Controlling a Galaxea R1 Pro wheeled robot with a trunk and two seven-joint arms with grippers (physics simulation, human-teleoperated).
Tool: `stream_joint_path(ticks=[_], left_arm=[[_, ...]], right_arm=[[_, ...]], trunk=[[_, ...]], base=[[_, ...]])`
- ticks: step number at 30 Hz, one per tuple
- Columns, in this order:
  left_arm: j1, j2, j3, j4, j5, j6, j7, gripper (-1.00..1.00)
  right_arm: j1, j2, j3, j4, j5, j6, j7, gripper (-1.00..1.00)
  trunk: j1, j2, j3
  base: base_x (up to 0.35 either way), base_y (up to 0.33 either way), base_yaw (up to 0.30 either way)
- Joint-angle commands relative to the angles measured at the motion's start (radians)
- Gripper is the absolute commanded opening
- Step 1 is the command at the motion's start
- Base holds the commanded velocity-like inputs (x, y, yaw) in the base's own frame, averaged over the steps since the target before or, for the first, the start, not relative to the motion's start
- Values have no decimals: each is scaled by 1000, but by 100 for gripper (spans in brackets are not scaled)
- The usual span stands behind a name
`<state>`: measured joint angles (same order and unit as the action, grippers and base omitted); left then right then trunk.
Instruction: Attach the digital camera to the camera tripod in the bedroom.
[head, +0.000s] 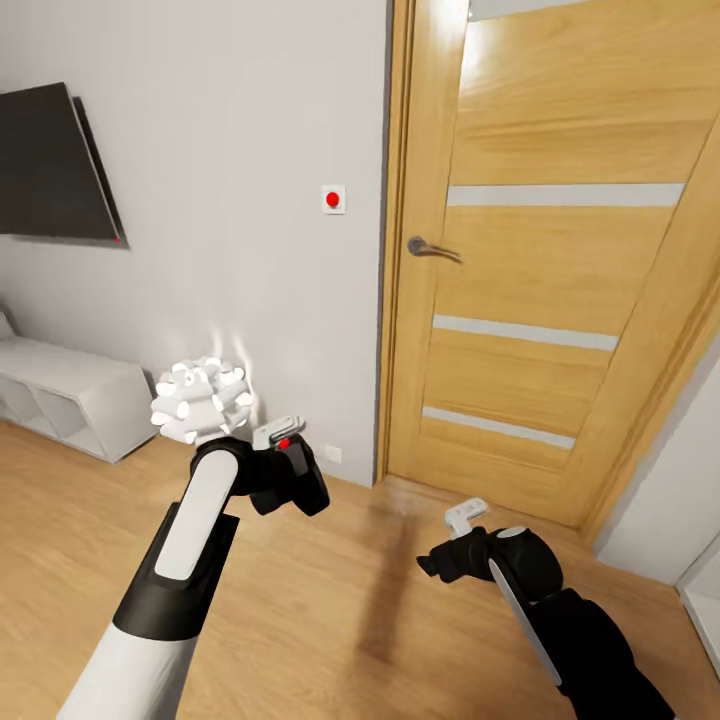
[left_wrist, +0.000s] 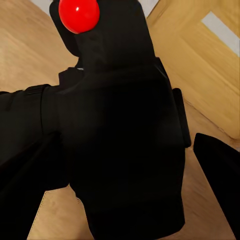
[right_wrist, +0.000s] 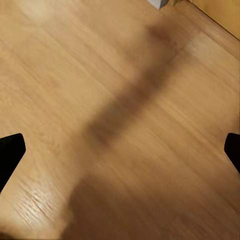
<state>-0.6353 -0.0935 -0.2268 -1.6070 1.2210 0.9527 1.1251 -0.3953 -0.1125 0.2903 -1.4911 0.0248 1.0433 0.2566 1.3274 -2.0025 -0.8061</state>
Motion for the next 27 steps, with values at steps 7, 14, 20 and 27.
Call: stream_joint_path(ticks=[7,14,20,27], left_arm=[[1,-1,37,-1,9,2,9,-100],[1,-1,121,0,18,-24,7,-100],[3,0,144,0,19,-34,9,-100],[3,0,152,-1,13,-38,11,-100]], right_arm=[[1,-1,1,-1,2,4,3,100],[1,-1,1,-1,2,4,3,100],[1,-1,1,-2,2,4,4,100],[1,0,2,-3,2,4,4,100]], trunk=[[0,0,-1],[-15,28,11],[-38,70,30],[-65,119,52]], base=[[163,-41,297],[43,-11,297],[13,-3,297],[3,-1,297]])
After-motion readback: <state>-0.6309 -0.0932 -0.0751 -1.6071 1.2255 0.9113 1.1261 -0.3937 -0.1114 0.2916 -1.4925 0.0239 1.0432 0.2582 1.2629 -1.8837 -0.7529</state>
